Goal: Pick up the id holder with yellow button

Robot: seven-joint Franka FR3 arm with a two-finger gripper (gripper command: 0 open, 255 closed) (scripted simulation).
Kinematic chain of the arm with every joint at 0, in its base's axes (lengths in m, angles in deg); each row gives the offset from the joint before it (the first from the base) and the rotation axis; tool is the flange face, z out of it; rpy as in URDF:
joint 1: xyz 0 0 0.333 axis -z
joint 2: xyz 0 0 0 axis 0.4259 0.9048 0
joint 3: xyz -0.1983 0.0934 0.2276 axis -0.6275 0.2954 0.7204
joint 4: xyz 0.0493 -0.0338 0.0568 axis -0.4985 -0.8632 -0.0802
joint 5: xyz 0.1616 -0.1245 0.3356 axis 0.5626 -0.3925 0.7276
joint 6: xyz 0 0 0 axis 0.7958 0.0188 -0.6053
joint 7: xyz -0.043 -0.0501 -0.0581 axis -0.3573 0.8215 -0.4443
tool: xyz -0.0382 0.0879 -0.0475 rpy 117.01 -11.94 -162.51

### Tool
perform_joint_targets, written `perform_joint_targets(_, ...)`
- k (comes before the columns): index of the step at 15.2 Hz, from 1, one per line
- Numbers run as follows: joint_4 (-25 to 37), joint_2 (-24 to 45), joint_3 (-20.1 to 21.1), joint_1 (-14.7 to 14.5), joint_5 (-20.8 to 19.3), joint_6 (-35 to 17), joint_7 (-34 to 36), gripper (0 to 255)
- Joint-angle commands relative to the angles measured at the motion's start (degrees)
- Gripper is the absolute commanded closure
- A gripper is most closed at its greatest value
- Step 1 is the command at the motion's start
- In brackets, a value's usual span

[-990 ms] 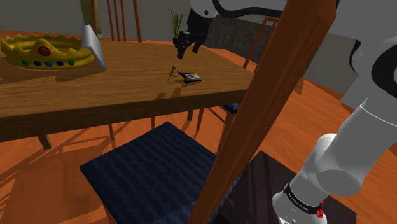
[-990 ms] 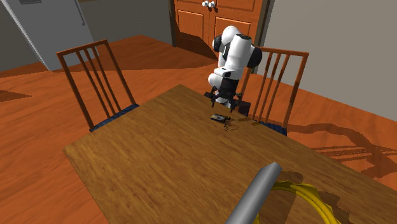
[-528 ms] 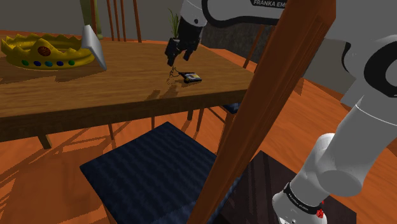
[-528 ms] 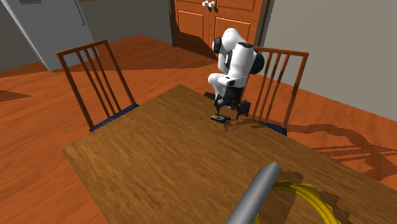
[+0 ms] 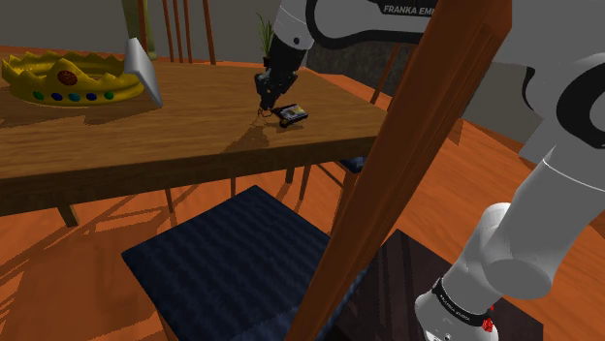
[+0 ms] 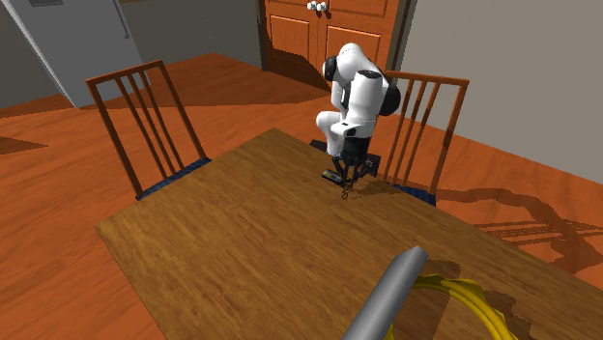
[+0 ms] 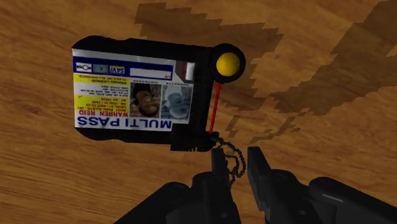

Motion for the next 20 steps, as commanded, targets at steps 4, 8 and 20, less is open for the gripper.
perform_joint_targets(4,-0.42,0.33,1.20,-0.93,-7.41,0.46,0.13,255)
perform_joint_targets(8,2.64,1.00,0.87,-1.07,-7.26,2.81,-0.63,255)
perform_joint_targets(20,15.91,4.12,1.02,-1.80,-7.54,12.95,-2.11,255)
